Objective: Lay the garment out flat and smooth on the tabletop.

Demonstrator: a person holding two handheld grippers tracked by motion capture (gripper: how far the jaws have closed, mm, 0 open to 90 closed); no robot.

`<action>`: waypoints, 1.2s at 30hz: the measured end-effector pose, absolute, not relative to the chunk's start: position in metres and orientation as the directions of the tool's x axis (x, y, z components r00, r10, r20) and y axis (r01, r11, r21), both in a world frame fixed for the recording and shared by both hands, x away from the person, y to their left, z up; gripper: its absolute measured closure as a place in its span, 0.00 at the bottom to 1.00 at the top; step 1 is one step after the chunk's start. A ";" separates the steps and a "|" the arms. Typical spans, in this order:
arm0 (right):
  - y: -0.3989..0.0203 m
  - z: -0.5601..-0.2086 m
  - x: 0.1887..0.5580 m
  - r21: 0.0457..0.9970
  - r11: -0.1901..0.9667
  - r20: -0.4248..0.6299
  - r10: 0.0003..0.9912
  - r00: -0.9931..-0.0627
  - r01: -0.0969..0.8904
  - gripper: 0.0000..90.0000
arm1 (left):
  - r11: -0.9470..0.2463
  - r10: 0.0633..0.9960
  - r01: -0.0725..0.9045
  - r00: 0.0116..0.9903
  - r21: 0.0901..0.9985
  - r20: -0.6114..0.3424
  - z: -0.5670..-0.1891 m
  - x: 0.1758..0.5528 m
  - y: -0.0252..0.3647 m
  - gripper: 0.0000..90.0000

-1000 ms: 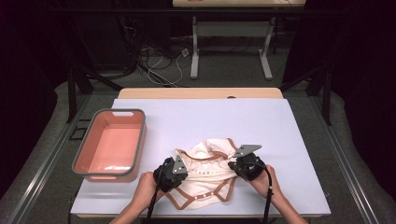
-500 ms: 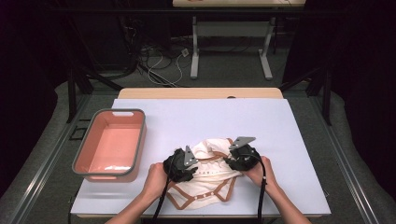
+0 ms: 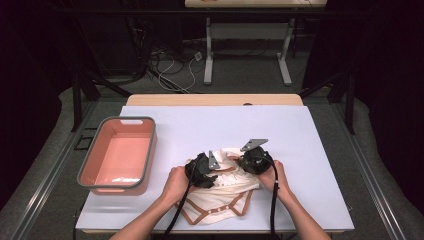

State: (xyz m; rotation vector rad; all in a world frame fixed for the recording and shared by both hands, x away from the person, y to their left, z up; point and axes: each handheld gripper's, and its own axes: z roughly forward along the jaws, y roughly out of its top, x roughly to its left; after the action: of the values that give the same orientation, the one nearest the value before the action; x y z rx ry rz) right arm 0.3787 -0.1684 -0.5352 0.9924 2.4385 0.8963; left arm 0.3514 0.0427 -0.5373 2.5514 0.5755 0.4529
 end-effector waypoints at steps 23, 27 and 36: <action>-0.186 -0.537 0.401 0.741 0.404 -0.079 0.846 -0.528 0.536 0.59 | -0.756 0.481 0.269 0.847 0.597 0.228 -0.537 0.356 0.036 0.98; -0.192 -0.540 0.400 0.754 0.393 -0.073 0.847 -0.527 0.527 0.58 | -0.715 0.528 0.281 0.817 0.641 0.232 -0.531 0.358 0.046 0.98; -0.193 -0.542 0.401 0.739 0.422 -0.094 0.837 -0.539 0.526 0.60 | -0.606 0.647 0.355 0.741 0.712 0.182 -0.524 0.375 0.070 0.98</action>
State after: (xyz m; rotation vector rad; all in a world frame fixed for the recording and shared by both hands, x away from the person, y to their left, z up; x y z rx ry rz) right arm 0.4007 -0.1925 -0.5419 1.1547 2.2282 0.9219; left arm 0.3750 0.0703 -0.5242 2.2661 0.7499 0.5633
